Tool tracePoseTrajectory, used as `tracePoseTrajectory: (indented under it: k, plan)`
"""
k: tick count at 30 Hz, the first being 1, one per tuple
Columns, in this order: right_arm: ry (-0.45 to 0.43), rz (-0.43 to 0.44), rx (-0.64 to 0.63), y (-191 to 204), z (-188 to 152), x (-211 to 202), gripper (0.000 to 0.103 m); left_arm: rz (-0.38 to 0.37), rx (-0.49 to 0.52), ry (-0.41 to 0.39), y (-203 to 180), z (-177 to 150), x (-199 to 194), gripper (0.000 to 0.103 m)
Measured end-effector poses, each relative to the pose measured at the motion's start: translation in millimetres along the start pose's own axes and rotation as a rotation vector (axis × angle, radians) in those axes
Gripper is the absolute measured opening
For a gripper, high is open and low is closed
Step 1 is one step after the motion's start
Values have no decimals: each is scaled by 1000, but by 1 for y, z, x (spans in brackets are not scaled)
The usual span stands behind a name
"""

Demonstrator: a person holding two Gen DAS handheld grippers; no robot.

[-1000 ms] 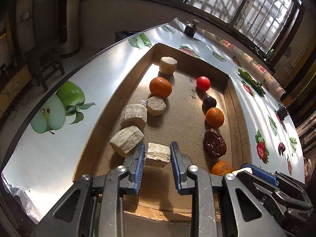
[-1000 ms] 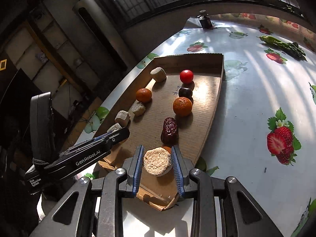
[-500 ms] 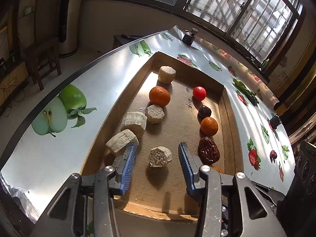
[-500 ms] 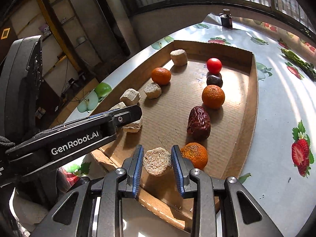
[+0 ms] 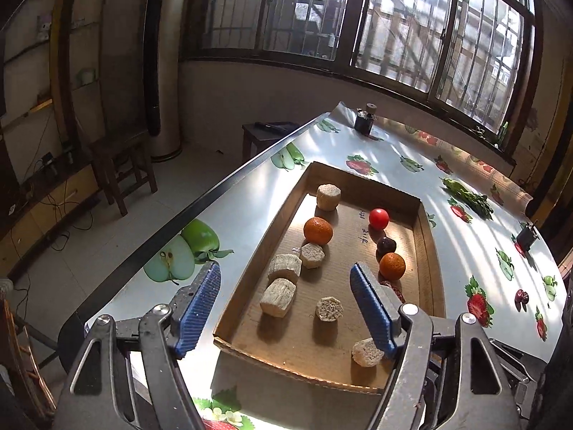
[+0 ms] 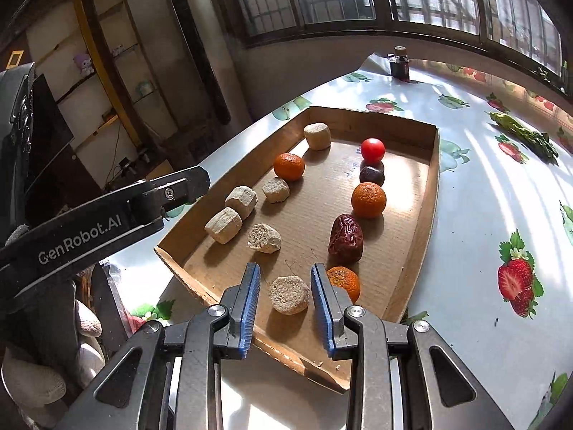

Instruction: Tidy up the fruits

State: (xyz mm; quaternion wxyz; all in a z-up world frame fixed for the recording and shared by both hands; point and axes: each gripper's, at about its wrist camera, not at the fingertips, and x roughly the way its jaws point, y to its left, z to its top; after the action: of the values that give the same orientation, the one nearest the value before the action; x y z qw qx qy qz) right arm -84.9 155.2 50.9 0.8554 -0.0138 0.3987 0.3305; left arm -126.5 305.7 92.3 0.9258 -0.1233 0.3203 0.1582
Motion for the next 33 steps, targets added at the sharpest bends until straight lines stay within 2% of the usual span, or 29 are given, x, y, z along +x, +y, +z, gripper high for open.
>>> tracePoseTrajectory:
  k: [4, 13, 20, 24, 28, 33]
  plan:
    - [-43, -13, 38, -7, -5, -21, 39, 71, 34, -49, -9, -1, -13, 84]
    - [-62, -37, 123, -28, -21, -42, 40, 60, 64, -66, -24, -4, -27, 84]
    - [-76, -42, 146, -34, -27, -52, 40, 83, 86, -113, -38, -8, -40, 86]
    - [-81, -96, 143, -35, -30, -57, 40, 97, 77, -166, -43, -13, -51, 92]
    - [-100, -178, 128, -35, -31, -64, 40, 75, 47, -221, -47, -16, -66, 100]
    - [-131, -208, 126, -37, -32, -73, 47, 98, 29, -255, -52, -26, -73, 103]
